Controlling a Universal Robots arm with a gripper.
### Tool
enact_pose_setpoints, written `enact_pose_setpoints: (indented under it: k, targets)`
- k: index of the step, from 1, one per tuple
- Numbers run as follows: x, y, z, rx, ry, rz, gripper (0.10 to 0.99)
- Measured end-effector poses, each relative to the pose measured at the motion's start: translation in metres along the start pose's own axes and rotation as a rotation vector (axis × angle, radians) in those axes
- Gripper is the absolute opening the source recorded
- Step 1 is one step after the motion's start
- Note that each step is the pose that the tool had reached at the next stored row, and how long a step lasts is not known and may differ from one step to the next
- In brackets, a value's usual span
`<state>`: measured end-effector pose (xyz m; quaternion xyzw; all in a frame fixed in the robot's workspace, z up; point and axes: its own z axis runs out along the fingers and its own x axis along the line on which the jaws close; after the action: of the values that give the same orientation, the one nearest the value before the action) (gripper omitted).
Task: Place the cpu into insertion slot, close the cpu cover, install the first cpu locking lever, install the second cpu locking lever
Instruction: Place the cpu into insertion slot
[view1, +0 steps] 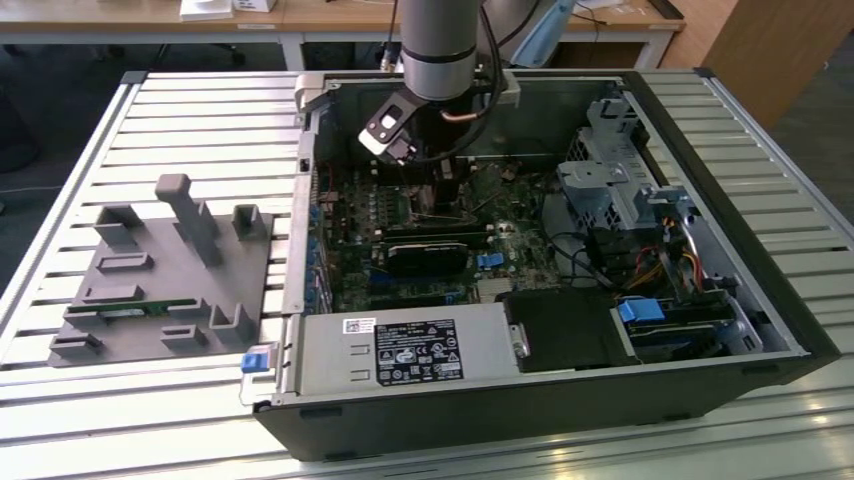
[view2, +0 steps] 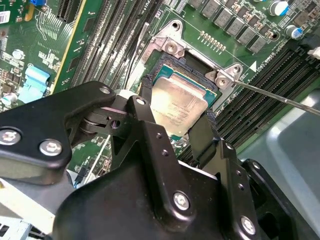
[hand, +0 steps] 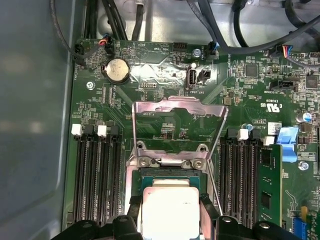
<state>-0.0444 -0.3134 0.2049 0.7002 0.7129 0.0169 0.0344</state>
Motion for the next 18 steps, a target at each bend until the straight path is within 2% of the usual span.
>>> enact_pose_setpoints:
  k: [18]
  targets:
    - [0.0001,-0.0006,0.0075,0.0,-0.0007,0.006,0.541]
